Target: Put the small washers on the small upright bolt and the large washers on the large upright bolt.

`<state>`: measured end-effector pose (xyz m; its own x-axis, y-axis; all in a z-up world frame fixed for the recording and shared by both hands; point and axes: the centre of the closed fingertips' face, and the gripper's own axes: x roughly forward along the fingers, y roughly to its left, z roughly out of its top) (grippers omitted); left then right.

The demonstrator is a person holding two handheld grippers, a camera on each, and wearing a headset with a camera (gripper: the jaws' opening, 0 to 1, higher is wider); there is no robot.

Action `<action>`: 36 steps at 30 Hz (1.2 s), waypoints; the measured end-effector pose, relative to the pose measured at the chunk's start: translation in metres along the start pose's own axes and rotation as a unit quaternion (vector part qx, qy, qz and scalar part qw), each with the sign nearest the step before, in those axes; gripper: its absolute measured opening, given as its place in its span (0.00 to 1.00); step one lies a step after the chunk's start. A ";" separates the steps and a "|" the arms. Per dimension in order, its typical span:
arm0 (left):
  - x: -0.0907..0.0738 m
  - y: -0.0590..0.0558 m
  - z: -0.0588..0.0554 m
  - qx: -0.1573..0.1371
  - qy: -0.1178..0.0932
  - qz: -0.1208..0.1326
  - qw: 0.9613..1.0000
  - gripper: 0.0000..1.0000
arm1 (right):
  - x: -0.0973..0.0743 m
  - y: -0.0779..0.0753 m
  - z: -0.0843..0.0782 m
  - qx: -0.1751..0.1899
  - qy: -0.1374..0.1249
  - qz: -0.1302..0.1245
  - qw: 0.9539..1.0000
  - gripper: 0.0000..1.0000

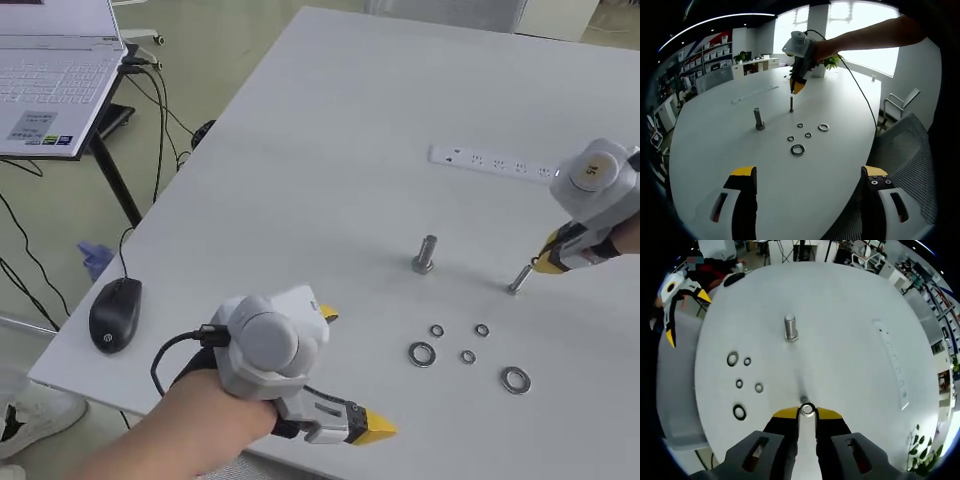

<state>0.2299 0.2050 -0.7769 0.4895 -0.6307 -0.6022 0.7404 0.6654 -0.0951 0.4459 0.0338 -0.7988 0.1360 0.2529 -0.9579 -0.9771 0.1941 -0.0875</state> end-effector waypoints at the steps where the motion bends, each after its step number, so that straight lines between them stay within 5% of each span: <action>1: 0.000 0.000 0.000 0.000 0.001 0.001 1.000 0.86 | 0.001 0.000 0.000 0.000 0.001 0.001 1.000 0.12; 13: 0.001 0.011 -0.003 0.004 0.013 0.018 1.000 0.90 | 0.009 -0.002 0.000 -0.003 0.006 0.012 1.000 0.12; 36: 0.001 0.015 -0.011 -0.001 0.024 0.013 1.000 0.89 | 0.020 0.002 -0.001 -0.016 0.021 0.020 0.999 0.12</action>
<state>0.2360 0.2187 -0.7880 0.4860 -0.5928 -0.6422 0.7262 0.6827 -0.0807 0.4465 0.0381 -0.8186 0.0900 0.2203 -0.9713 -0.9864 0.1541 -0.0565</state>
